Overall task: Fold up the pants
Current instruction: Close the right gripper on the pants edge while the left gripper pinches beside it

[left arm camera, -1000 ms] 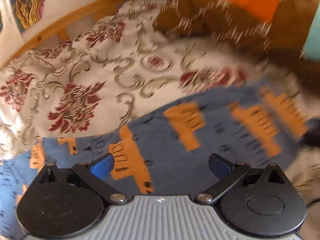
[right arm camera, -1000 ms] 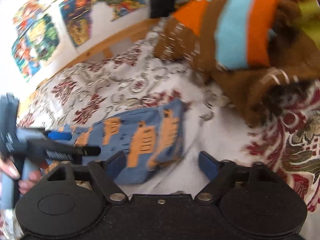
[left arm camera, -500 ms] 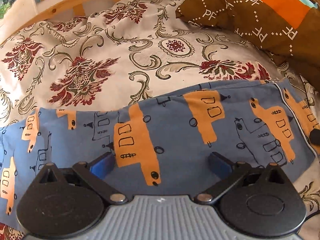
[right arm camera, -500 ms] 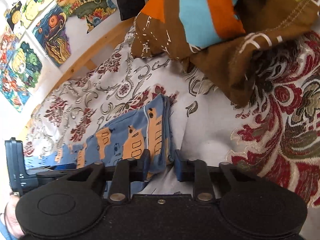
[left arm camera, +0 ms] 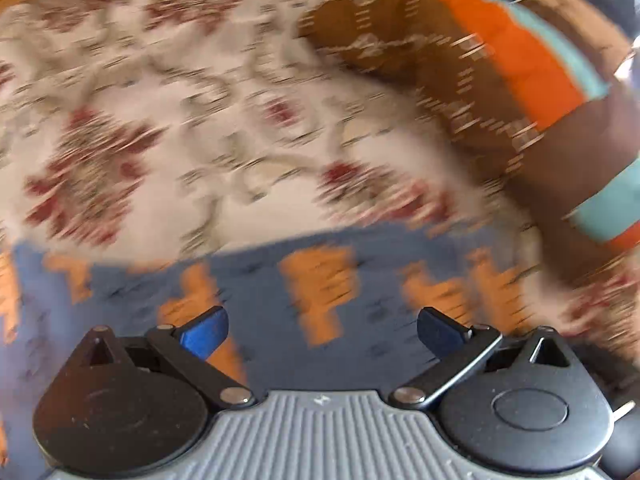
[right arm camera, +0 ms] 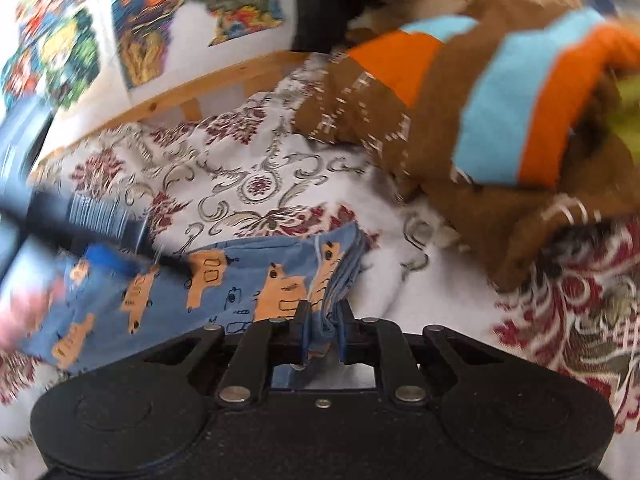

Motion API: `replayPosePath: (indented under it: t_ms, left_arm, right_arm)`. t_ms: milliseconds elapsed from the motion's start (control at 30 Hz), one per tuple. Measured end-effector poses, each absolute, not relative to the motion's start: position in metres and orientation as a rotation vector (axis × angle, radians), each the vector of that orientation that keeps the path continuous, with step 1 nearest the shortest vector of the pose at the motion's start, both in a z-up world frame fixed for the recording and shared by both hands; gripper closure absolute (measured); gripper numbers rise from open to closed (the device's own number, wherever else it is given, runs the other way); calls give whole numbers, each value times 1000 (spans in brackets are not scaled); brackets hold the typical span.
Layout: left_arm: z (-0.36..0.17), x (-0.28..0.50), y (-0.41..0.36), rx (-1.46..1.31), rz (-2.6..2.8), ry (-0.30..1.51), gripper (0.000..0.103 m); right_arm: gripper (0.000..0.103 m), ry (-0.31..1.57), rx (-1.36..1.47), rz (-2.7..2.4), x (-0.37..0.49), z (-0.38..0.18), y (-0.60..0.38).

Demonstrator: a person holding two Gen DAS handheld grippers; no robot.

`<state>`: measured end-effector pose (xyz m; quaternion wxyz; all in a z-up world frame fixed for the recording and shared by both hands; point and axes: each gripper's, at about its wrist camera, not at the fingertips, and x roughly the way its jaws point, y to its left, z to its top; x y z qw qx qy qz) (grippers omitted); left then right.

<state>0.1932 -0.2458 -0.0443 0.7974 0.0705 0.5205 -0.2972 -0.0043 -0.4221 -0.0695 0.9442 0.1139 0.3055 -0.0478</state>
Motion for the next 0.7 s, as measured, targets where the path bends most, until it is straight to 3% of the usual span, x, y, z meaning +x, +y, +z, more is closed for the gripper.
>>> replayPosePath:
  t_ms: [167, 367, 433, 500, 600, 700]
  left_arm:
    - [-39, 195, -327, 271, -800, 1171, 1]
    - [-56, 181, -400, 498, -759, 1185, 19]
    - [-62, 179, -409, 536, -726, 1197, 28]
    - [-67, 182, -411, 533, -684, 1223, 58]
    - [-66, 195, -399, 413, -688, 1292, 72]
    - [-60, 199, -389, 356, -719, 1300, 78]
  right_arm:
    - [89, 626, 98, -95, -3, -71, -405]
    - [89, 628, -39, -80, -2, -72, -386]
    - [89, 624, -76, -73, -3, -73, -380]
    - [89, 621, -97, -69, -4, -73, -375]
    - [89, 620, -99, -67, -5, -73, -372]
    - [89, 612, -97, -75, -7, -70, -371]
